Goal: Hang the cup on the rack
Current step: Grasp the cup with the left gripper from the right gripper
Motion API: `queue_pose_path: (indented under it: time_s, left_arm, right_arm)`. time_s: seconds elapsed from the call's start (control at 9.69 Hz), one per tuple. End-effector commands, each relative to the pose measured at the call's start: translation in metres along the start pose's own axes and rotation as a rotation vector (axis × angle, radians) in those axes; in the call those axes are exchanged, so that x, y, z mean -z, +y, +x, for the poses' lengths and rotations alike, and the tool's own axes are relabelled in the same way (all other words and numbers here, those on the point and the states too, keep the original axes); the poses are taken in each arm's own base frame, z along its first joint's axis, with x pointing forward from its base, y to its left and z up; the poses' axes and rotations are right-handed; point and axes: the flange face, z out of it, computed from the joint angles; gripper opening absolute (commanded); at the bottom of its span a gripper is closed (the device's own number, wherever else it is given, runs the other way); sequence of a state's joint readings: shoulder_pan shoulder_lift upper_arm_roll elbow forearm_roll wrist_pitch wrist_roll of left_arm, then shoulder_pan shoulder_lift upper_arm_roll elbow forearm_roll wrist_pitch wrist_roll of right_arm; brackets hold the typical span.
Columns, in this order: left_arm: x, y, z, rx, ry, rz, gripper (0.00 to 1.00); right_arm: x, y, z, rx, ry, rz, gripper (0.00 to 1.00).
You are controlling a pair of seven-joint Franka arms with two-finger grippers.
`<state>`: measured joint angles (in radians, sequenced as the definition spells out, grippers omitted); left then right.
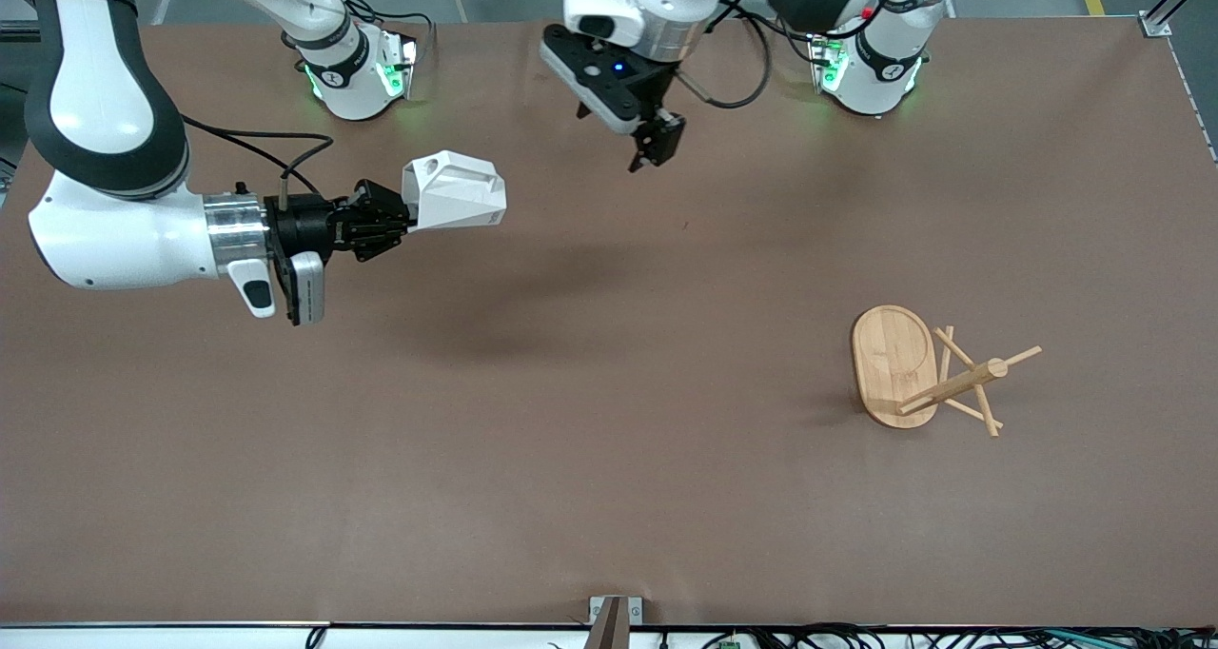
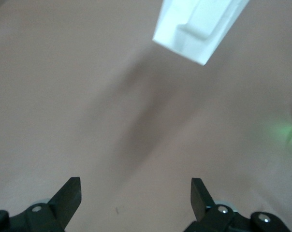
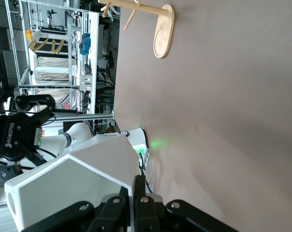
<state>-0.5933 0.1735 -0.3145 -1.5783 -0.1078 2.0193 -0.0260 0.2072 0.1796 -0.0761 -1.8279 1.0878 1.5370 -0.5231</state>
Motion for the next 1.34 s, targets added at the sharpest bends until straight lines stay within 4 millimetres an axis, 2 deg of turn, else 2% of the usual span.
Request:
queue_pose_path:
  time_s: [0.0, 0.1, 0.41, 0.72, 0.93, 1.24]
  left_arm:
    - [-0.021, 0.013, 0.005, -0.027, 0.017, -0.029, 1.00]
    - [-0.020, 0.021, 0.006, -0.046, 0.031, -0.026, 1.00]
    - [-0.032, 0.027, 0.011, -0.101, 0.065, -0.021, 1.00]
    - [-0.050, 0.032, 0.014, -0.166, 0.060, 0.015, 1.00]
    - [-0.047, 0.031, 0.023, -0.172, 0.084, 0.011, 1.00]
    - [-0.046, 0.034, 0.023, -0.186, 0.088, 0.012, 1.00]
  right_arm:
    - [-0.020, -0.006, 0.003, 0.011, -0.038, 0.042, 0.01]
    - [-0.033, -0.010, 0.004, 0.020, -0.061, 0.049, 0.01]
    - [-0.055, -0.013, 0.004, 0.024, -0.103, 0.059, 0.01]
    - [-0.055, -0.015, -0.001, 0.021, -0.136, 0.092, 0.01]
    - [-0.065, -0.023, 0.000, 0.032, -0.146, 0.117, 0.01]
    - [-0.079, -0.032, 0.003, 0.039, -0.144, 0.149, 0.01]
